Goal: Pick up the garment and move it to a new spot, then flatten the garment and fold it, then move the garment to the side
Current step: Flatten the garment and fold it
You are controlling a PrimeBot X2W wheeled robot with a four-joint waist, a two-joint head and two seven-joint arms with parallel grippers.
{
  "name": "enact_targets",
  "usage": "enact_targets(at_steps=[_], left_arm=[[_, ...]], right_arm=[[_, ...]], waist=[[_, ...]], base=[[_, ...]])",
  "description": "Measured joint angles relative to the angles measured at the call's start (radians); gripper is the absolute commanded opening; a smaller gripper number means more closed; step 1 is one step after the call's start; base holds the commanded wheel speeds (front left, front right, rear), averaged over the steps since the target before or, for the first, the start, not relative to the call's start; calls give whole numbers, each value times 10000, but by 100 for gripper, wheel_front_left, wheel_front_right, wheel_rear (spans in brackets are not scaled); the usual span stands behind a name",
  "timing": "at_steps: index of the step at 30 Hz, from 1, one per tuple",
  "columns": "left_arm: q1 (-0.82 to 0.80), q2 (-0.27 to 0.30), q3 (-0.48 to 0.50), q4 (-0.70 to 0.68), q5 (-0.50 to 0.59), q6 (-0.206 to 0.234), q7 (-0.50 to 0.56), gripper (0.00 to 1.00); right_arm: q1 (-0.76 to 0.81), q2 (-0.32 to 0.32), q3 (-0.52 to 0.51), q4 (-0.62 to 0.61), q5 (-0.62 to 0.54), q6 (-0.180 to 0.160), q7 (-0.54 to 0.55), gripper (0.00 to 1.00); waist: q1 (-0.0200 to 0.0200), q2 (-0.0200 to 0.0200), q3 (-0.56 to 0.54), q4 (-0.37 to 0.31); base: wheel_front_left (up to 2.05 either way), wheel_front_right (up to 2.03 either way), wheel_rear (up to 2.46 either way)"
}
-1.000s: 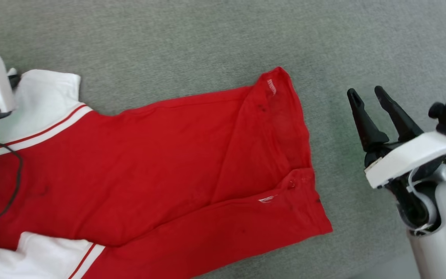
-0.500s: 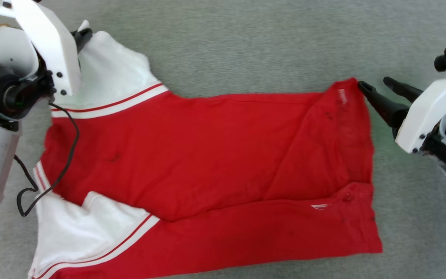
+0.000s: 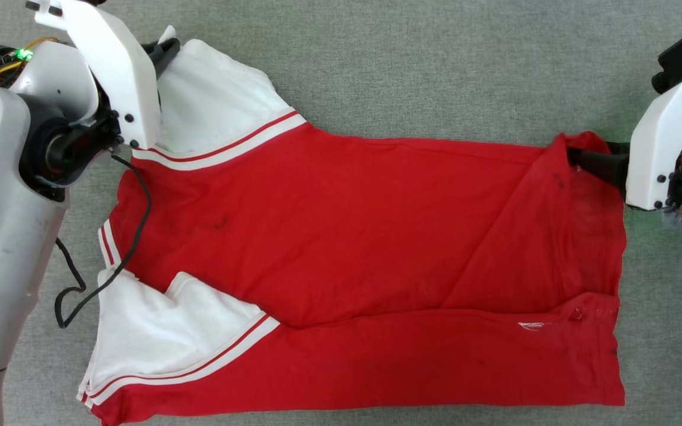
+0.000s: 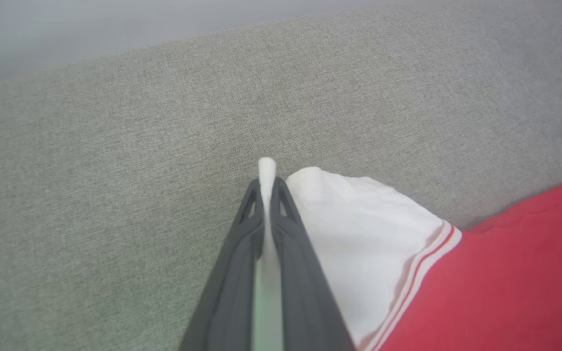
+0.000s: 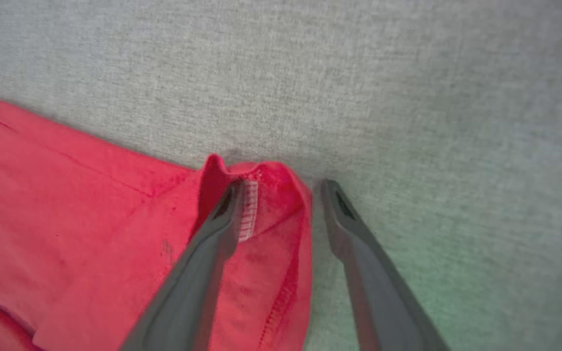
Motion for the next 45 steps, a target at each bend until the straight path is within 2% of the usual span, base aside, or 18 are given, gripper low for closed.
enact_targets(at_steps=[5, 12, 16, 26, 32, 36, 38, 39, 40, 41, 42, 43, 44, 45], left_arm=[[18, -67, -21, 138, -23, -73, -255, 0], [574, 127, 332, 46, -105, -56, -1083, 0], [1379, 332, 717, -382, -280, 190, -1737, 0], [5344, 752, 1816, -1916, -1047, 1189, -3304, 0], [7670, 451, 2111, -2424, -1613, 1668, -3889, 0], [8763, 96, 2052, -2322, -1927, 1785, -4034, 0], [9152, -84, 2044, -2173, -2056, 1831, -4195, 0], [9275, -165, 2025, -2065, -2121, 1839, -4201, 0], [9389, -255, 1992, -1967, -2234, 1781, -4195, 0], [9490, -357, 1971, -1870, -2330, 1760, -4199, 0], [9577, -449, 1977, -1764, -2387, 1758, -4234, 24], [9627, -508, 1954, -1684, -2420, 1737, -4238, 76], [9635, -531, 1941, -1613, -2431, 1705, -4286, 100], [9635, -545, 1944, -1574, -2406, 1695, -4380, 100]], right_arm=[[-14, -21, 63, 50, 6, -12, 0, 0], [10, -280, 270, -784, -267, -10, -1429, 0], [545, -418, -10, -1177, -408, -10, -2015, 0], [3047, -132, -848, -1833, -499, -6, -2706, 0], [4427, 215, -1168, -1781, -662, -4, -3281, 0], [5156, 462, -1440, -1457, -756, -4, -3789, 1], [5506, 568, -1505, -1292, -756, -4, -3977, 5], [5661, 619, -1505, -1220, -796, -4, -4111, 19], [5814, 671, -1505, -1149, -807, -4, -4174, 46], [5949, 723, -1505, -1076, -807, -4, -4266, 100], [6048, 777, -1475, -1039, -809, -4, -4364, 100], [6133, 809, -1467, -1007, -809, -8, -4454, 100], [6202, 817, -1457, -988, -809, -12, -4537, 100], [6280, 823, -1450, -1011, -809, -12, -4661, 100]], waist=[[0, 0, -143, 97], [1, 0, -675, 163], [1, 0, -1154, 203], [1, 0, -2542, 293], [1, 0, -3111, 383], [1, 1, -3288, 375], [1, 0, -3333, 350], [1, 1, -3355, 331], [1, 0, -3379, 306], [1, 1, -3397, 274], [1, 0, -3412, 233], [1, 0, -3430, 190], [1, 0, -3461, 151], [1, 0, -3498, 109]], base=[[0, 0, 0], [0, 0, 0], [0, 0, 0], [0, 0, 0], [0, 0, 0], [0, 0, 0], [0, 0, 0], [0, 0, 0], [0, 0, 0], [0, 0, 0], [0, 0, 0], [0, 0, 0], [0, 0, 0], [0, 0, 0]])
